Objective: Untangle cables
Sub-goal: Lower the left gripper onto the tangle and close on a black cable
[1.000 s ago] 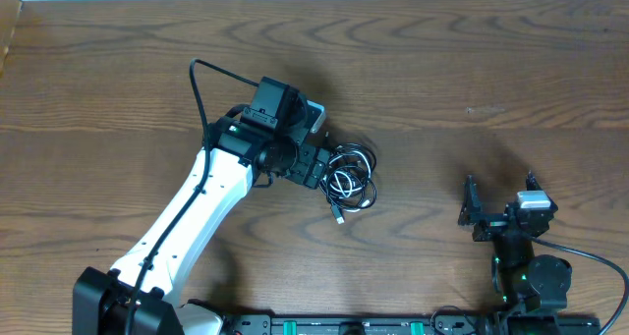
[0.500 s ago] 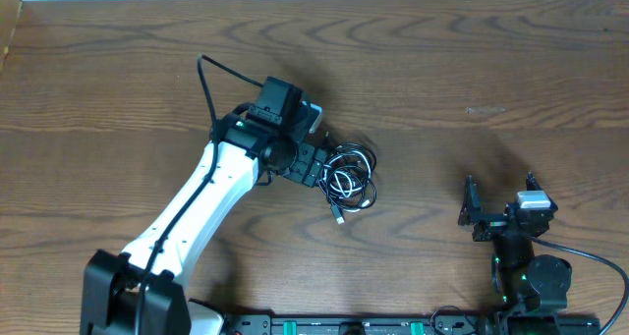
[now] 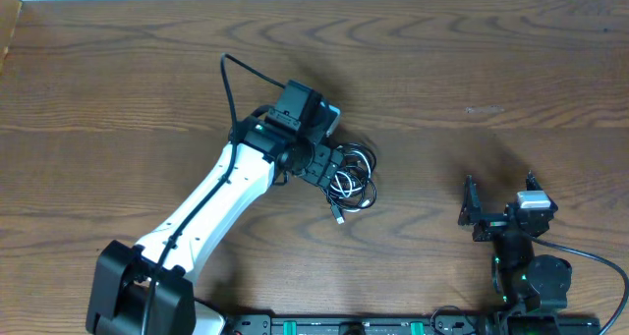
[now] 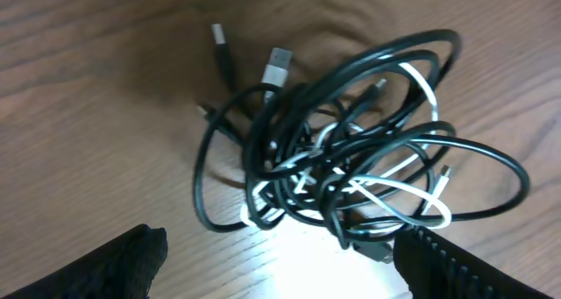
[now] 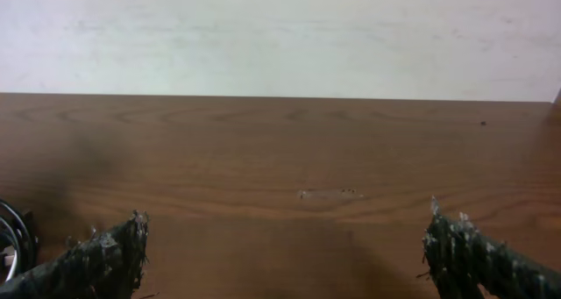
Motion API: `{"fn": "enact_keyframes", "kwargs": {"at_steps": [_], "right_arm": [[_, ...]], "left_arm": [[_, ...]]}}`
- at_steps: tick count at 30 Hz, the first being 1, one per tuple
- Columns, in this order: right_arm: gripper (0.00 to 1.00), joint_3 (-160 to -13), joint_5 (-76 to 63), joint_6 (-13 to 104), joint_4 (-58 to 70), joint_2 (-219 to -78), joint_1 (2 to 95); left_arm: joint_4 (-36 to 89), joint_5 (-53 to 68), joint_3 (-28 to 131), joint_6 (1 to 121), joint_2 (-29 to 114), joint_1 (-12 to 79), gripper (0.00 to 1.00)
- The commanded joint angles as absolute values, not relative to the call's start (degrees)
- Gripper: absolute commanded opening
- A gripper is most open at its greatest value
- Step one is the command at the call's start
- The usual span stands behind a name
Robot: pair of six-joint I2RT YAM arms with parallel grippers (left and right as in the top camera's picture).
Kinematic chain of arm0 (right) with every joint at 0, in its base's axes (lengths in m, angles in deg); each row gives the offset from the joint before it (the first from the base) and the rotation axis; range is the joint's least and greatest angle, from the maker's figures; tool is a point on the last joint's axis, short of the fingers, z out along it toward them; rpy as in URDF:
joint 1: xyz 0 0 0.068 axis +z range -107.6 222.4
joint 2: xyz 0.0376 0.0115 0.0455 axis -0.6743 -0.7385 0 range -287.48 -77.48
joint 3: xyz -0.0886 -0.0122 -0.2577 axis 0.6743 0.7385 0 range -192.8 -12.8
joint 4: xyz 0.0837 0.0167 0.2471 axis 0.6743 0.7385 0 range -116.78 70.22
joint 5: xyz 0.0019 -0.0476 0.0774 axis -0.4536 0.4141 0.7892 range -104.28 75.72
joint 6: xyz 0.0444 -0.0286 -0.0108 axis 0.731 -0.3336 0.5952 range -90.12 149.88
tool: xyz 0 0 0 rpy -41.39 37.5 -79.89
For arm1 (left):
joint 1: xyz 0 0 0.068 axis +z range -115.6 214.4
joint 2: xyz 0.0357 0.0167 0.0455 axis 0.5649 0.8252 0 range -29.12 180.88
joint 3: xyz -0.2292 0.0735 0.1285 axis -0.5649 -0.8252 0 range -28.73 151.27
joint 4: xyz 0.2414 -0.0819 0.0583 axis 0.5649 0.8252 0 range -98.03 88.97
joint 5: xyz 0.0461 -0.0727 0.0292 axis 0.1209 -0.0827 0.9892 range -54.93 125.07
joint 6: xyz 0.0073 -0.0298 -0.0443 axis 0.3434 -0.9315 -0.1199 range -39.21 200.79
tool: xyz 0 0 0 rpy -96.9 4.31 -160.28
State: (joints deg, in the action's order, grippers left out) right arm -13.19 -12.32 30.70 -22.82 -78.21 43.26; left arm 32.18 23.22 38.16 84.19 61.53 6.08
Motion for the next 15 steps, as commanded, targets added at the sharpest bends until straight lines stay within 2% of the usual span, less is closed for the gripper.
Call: {"fn": "enact_keyframes", "kwargs": {"at_steps": [1, 15], "right_arm": [[0.99, -13.1, -11.8, 31.1, -22.6, -78.0, 42.5], [0.99, -13.1, -11.8, 31.1, -22.7, -78.0, 42.5]], "left_arm": [[32.2, 23.6, 38.7, 83.7, 62.1, 5.8, 0.88], [41.6, 23.8, 38.6, 83.1, 62.2, 5.8, 0.88]]}}
